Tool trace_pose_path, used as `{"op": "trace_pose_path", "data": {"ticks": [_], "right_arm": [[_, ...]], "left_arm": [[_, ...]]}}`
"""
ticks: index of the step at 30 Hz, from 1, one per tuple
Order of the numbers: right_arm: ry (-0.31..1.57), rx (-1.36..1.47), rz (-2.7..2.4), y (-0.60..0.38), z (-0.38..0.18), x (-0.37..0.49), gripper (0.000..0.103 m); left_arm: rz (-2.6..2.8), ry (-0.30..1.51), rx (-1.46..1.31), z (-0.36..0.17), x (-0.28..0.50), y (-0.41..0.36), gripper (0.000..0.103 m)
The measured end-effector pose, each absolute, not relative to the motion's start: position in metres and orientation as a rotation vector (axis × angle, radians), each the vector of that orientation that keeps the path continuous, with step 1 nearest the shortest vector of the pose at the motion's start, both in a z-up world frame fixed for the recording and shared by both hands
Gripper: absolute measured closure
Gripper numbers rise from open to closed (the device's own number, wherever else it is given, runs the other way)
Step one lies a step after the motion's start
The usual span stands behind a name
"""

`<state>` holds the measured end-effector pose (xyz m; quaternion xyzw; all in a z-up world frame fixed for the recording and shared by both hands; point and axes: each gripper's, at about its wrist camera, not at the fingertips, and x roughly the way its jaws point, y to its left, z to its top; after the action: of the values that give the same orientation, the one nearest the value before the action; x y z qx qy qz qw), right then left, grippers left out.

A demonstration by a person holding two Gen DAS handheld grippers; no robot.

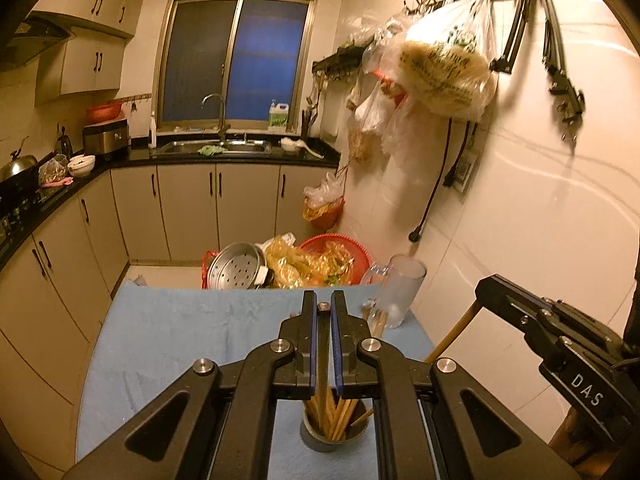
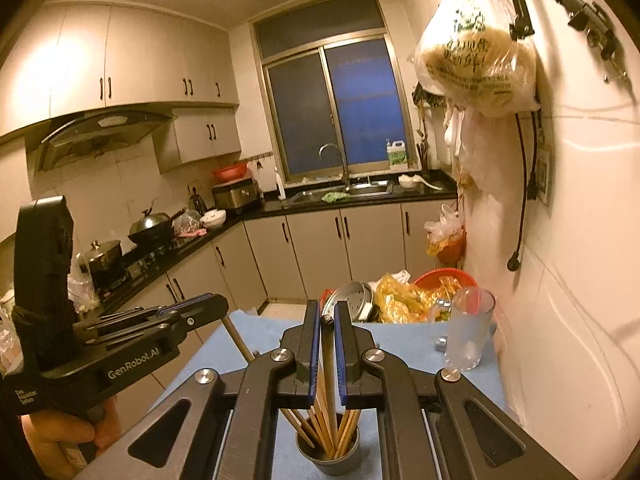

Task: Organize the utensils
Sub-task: 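Open the right gripper to release the chopstick and withdraw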

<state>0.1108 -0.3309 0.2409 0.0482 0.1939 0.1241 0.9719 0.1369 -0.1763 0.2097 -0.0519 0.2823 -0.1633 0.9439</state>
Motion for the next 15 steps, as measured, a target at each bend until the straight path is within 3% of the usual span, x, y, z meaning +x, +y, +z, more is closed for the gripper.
{"op": "trace_pose_path", "data": {"ticks": [15], "right_arm": [[0.509,0.078,0.257,-0.325,0.182,0.125,0.095]], "left_arm": [[-0.312,0.662,-0.119,0.160,0.145,-0.175,0.096]]}}
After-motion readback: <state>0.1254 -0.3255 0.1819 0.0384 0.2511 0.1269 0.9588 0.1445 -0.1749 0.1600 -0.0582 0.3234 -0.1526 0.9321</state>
